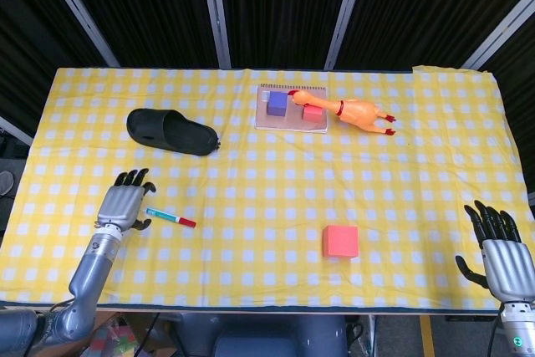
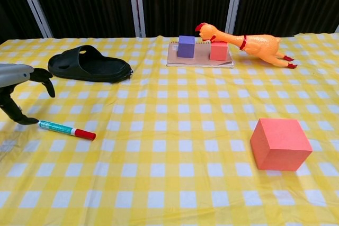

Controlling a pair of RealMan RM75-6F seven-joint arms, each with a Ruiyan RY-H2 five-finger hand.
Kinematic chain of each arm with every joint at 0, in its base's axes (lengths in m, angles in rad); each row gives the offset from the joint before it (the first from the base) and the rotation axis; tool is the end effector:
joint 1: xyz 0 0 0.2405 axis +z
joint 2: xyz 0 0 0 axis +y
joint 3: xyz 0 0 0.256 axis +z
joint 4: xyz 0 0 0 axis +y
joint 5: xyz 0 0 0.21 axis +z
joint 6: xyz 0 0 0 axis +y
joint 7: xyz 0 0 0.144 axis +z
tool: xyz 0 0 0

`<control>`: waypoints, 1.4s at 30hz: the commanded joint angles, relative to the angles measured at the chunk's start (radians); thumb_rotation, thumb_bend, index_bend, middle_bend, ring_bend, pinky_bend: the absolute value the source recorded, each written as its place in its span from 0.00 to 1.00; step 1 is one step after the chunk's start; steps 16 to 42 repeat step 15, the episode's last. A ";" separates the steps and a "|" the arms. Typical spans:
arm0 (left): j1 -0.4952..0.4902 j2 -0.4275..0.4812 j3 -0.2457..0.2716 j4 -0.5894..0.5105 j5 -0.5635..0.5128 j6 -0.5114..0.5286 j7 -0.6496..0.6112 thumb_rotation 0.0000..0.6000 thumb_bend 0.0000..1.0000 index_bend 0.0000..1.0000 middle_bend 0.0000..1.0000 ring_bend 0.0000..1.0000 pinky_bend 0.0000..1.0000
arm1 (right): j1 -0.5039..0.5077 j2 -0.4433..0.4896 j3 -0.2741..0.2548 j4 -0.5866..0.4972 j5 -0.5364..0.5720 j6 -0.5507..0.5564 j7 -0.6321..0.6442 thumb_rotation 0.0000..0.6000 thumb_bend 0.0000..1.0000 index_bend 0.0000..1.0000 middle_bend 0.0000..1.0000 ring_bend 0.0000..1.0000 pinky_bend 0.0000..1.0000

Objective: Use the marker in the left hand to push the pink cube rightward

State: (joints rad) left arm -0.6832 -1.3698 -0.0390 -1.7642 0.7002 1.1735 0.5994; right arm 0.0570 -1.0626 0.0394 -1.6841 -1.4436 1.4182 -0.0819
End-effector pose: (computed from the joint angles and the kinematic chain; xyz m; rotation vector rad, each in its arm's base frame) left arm -0.2134 0.2981 0.0301 -1.6498 -1.0897 -0.5461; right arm -0.3176 -0.1686 0.1630 1.3904 -0.9518 0.7635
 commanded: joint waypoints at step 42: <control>0.323 0.136 0.151 0.143 0.620 0.366 -0.372 1.00 0.06 0.00 0.00 0.00 0.02 | -0.002 -0.026 0.001 0.030 -0.037 0.037 -0.028 1.00 0.38 0.00 0.00 0.00 0.00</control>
